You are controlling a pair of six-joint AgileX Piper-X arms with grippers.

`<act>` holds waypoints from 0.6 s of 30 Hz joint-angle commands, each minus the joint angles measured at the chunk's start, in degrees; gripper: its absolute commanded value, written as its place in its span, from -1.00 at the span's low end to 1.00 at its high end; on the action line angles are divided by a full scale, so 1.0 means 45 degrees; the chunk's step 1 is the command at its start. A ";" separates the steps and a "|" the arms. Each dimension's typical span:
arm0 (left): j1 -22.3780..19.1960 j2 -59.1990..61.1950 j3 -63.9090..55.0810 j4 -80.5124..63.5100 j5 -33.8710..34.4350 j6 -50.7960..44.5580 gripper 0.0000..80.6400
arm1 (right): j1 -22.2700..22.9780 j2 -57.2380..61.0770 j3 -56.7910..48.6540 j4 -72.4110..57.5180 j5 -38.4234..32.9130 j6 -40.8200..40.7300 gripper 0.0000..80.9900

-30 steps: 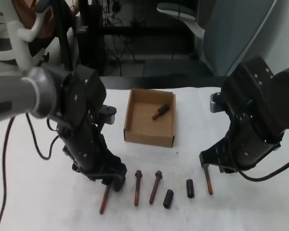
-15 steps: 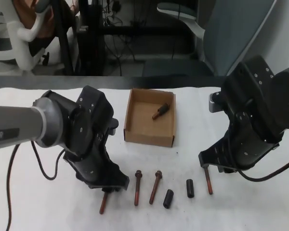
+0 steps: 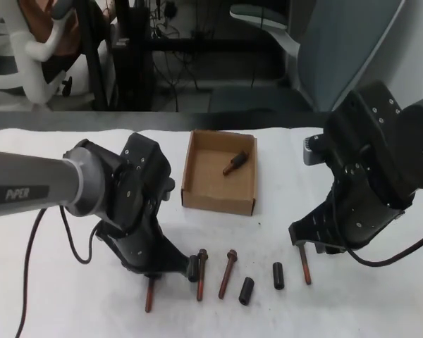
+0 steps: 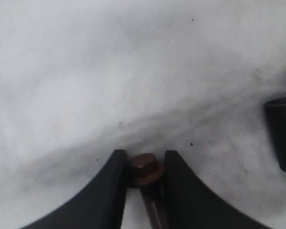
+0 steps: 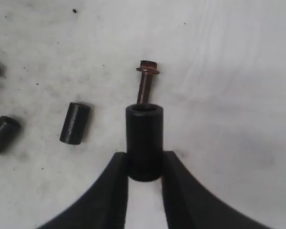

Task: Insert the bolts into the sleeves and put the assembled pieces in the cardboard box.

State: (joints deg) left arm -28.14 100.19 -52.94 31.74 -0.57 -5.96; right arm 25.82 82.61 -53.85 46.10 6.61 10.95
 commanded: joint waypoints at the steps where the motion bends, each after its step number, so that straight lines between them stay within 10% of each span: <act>1: -0.0123 0.0100 0.0260 -0.0050 0.0874 -0.0040 -0.95 | -0.0038 -0.0342 -0.0073 -0.0560 -0.0386 -0.0537 -0.99; 18: -0.0093 -0.6956 0.2696 -0.9564 0.3164 -0.0571 -0.95 | 0.2167 -0.4289 0.3620 -0.8940 -0.2402 -0.0975 -0.99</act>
State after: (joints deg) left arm -28.52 71.71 -42.75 -5.33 13.40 -6.78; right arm 33.43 66.41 -40.44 14.11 -2.97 4.72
